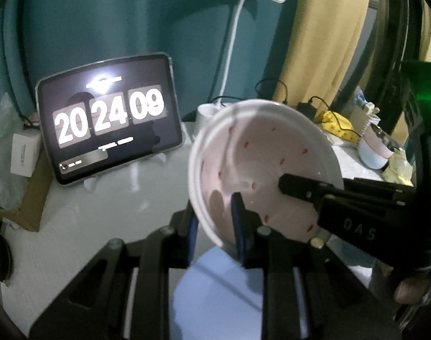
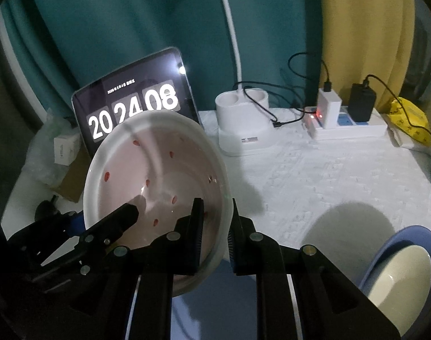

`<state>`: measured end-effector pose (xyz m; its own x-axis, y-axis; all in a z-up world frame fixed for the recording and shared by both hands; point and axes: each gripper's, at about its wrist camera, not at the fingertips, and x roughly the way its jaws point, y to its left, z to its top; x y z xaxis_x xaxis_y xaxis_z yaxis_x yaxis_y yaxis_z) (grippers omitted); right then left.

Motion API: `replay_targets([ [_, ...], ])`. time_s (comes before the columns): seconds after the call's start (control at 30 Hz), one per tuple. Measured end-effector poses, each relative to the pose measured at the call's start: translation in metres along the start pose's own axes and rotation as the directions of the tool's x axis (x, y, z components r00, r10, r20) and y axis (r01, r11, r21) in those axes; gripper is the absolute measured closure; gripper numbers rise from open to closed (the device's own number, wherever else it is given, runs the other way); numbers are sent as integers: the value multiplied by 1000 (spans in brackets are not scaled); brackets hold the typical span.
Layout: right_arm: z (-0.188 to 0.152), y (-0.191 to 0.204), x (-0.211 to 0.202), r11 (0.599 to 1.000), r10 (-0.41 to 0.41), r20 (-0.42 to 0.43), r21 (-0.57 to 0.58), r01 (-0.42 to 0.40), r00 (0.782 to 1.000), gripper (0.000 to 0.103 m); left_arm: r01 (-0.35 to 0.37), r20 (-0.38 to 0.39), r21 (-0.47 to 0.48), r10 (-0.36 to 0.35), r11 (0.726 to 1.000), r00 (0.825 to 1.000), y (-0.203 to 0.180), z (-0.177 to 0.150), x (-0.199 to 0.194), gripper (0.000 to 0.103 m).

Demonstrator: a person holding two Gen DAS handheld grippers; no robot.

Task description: Organize plates and bowls

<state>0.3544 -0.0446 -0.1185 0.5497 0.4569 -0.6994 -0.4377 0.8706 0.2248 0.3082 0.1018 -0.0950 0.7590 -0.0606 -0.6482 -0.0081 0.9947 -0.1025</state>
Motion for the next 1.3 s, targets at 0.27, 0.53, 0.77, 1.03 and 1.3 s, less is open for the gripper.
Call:
replay_targets([
  [0.27,-8,-20,-27,1000,-1,32,22,0,999,86,13,2,24,-13,1000,1000,-31,-6,-9,80],
  [0.53,-17,-43,-50,999,-2,54,45,0,999,86,14,1,51,-14,999,1000,-60,-9,-15,80],
  [0.77,-22,-60,-67,998,-6,76,63,1,997,86,17,1,78,-18,997,1000,-86,-9,-19,80],
  [1.03,-29,-84,-87,996,-16,97,86,8,995,86,28,-7,110,-27,994,1000,-117,-11,-19,80],
  [1.3,-38,-109,-102,993,-24,109,114,12,994,86,40,-16,137,-38,990,999,-145,-12,-17,80],
])
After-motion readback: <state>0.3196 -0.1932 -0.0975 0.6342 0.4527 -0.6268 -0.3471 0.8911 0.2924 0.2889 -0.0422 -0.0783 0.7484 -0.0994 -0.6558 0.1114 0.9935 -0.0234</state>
